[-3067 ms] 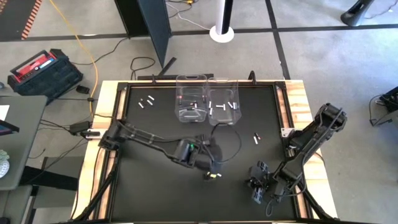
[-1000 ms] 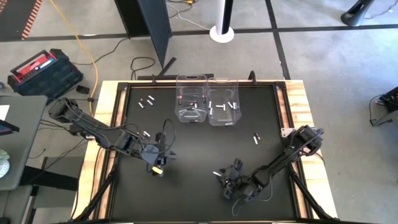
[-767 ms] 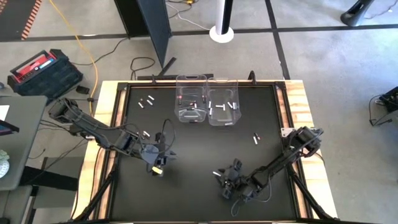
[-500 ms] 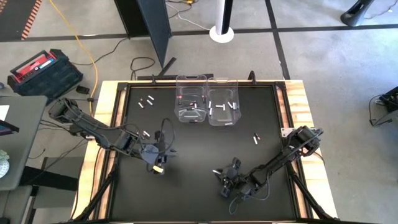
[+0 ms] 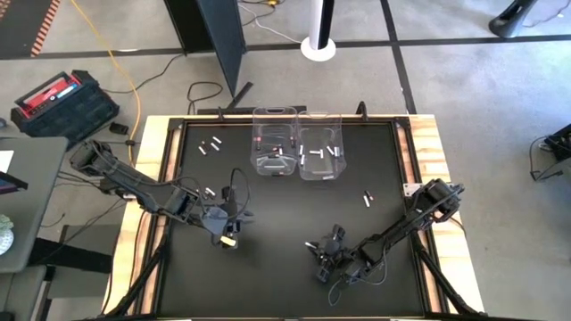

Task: Sort batteries
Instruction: Put the white battery into the right transparent bin

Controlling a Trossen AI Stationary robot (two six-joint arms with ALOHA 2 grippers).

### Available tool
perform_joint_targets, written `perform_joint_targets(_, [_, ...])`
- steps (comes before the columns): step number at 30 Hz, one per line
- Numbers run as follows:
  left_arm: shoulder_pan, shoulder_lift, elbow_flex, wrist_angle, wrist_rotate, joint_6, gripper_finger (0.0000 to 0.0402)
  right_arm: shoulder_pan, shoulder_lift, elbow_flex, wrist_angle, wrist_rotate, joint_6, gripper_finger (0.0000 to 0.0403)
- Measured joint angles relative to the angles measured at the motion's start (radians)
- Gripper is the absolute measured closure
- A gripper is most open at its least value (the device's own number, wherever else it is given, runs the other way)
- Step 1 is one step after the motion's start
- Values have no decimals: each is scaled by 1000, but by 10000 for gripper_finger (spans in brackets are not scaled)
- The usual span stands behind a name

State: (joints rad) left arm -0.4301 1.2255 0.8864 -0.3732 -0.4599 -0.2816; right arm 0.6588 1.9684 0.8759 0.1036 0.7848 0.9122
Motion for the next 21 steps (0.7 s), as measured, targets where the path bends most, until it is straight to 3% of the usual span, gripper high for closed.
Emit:
perform_joint_targets(4, [0, 0, 1, 44, 2, 2, 319, -2, -65, -4, -31, -41, -123, 354])
perform_joint_targets(13, [0, 3, 1, 49, 2, -34, 319, -7, -256, -3, -205, -27, -286, 354])
perform_joint_targets(21, [12, 3, 1, 47, 2, -38, 319, -68, -407, -2, -395, -13, -311, 354])
